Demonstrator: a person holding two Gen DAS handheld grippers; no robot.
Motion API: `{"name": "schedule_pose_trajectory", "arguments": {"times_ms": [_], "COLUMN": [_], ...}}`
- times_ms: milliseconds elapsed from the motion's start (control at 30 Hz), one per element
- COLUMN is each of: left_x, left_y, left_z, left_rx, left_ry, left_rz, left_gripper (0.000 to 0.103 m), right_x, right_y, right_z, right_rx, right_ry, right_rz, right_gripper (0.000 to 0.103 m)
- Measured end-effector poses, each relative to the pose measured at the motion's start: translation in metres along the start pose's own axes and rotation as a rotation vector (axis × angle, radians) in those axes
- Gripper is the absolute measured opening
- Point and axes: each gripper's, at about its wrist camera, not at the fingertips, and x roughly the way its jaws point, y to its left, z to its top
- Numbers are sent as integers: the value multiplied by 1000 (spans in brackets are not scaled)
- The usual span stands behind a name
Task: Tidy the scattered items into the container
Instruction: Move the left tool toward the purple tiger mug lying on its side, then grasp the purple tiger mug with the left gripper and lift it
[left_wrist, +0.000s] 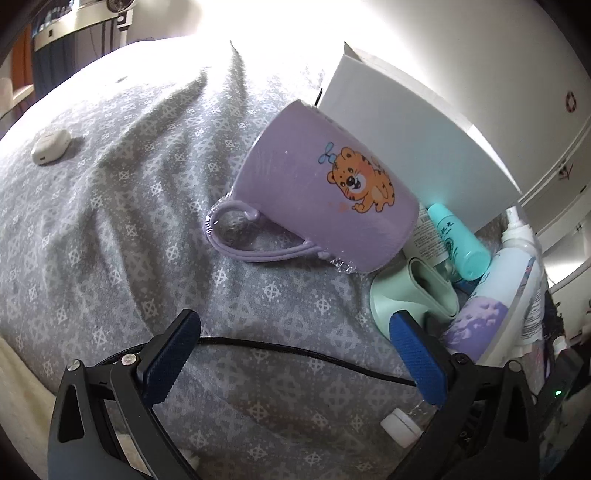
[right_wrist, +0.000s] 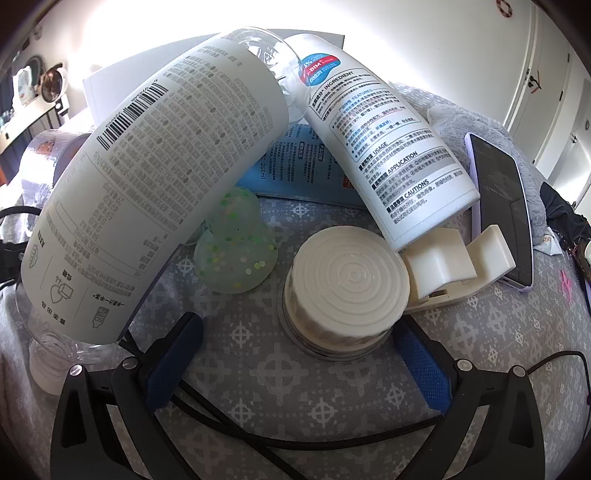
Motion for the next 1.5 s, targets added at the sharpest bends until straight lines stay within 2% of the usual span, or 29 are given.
{"name": "schedule_pose_trajectory", "arguments": {"times_ms": [100,233,367,533,600,833,1000,1267,1433,1500], "left_x": [-17,-6,8,34,42,67,72,49,31,23], "left_y": [8,4,0,-14,-20,-37,-47,-52,-52,-54], "left_z": [13,30,47,61,62,82,99,95,87,84], "left_rx": [-103,-163,-270,-363,-378,-308,-188,-44,-9,10], "left_ry": [-39,-1,23,103,113,144,102,21,-7,-27], "left_rz": [-63,-116,-168,-178,-132,70,125,82,39,25], "left_gripper": [103,103,103,103,103,103,100,80,71,64], "right_x": [-1,-2,-4,-4,-3,-4,-4,-4,-4,-4], "right_y": [1,2,1,2,2,2,2,2,2,2], "right_z": [0,-2,-4,-4,-3,-4,-3,-4,-4,-4], "right_rx": [-3,-2,-2,-2,-2,-2,-2,-2,-2,-3], "right_ry": [0,0,0,0,0,0,0,0,0,0], "right_rz": [-3,-3,-2,-3,-3,-3,-3,-3,-3,-3], "right_gripper": [103,103,103,103,103,103,103,103,103,103]}}
